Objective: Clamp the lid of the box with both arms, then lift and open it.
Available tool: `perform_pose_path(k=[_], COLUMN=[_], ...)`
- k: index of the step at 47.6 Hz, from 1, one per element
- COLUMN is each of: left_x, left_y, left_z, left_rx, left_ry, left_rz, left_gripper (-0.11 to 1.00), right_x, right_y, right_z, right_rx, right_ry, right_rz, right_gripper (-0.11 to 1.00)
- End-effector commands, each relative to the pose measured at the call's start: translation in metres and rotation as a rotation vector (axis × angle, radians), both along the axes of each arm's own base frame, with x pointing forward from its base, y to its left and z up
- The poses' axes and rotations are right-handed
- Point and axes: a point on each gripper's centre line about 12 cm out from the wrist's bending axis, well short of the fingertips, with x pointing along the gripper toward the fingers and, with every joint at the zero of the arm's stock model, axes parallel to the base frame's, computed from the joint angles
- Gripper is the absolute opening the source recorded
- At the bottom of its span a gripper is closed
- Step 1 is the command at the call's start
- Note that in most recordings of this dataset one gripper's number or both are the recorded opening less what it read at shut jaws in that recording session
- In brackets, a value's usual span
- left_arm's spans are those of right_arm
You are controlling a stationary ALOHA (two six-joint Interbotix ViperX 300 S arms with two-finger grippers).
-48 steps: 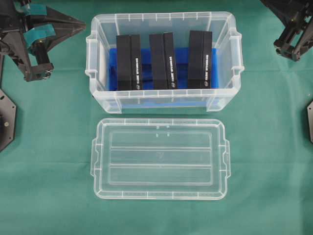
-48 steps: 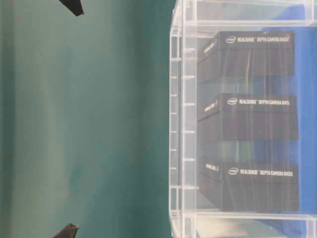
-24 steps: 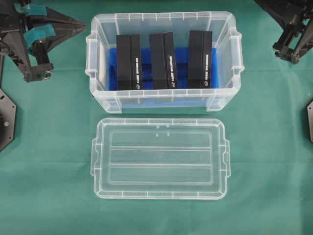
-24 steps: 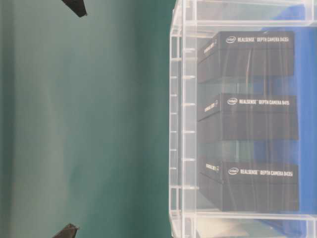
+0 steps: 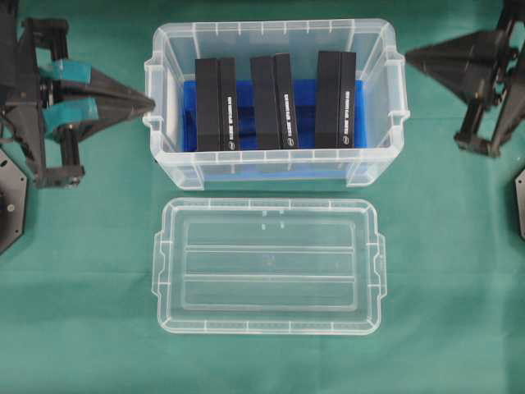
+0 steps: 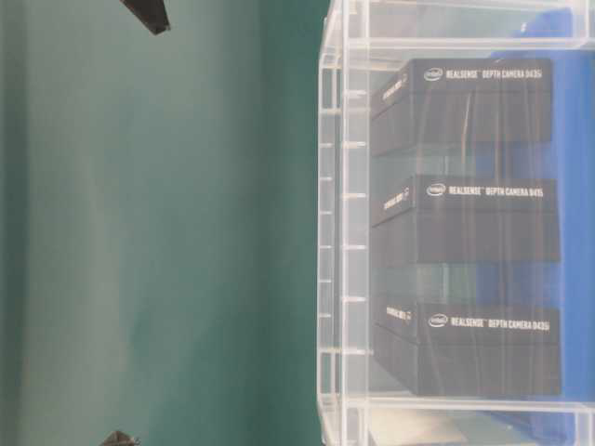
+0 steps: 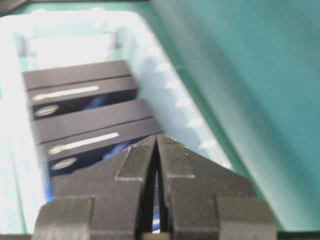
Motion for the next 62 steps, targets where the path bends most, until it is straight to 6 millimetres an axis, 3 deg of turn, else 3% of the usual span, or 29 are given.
perform_pose_path(k=[1,62], left_x=[0.0018,-0.0003], left_y=[-0.0036,-0.0049], left_z=[0.0046,0.0017], left_rx=[-0.001,0.001], left_ry=[-0.012,-0.009], left_rz=[-0.014,-0.020], left_gripper=[0.01,0.01], right_x=[0.0002,0.0000], right_y=[0.0035,0.0055], right_z=[0.0044,0.0010], right_rx=[0.004,0.004], right_ry=[-0.005,0.013], right_rz=[0.004,0.003], right_gripper=[0.00,0.00])
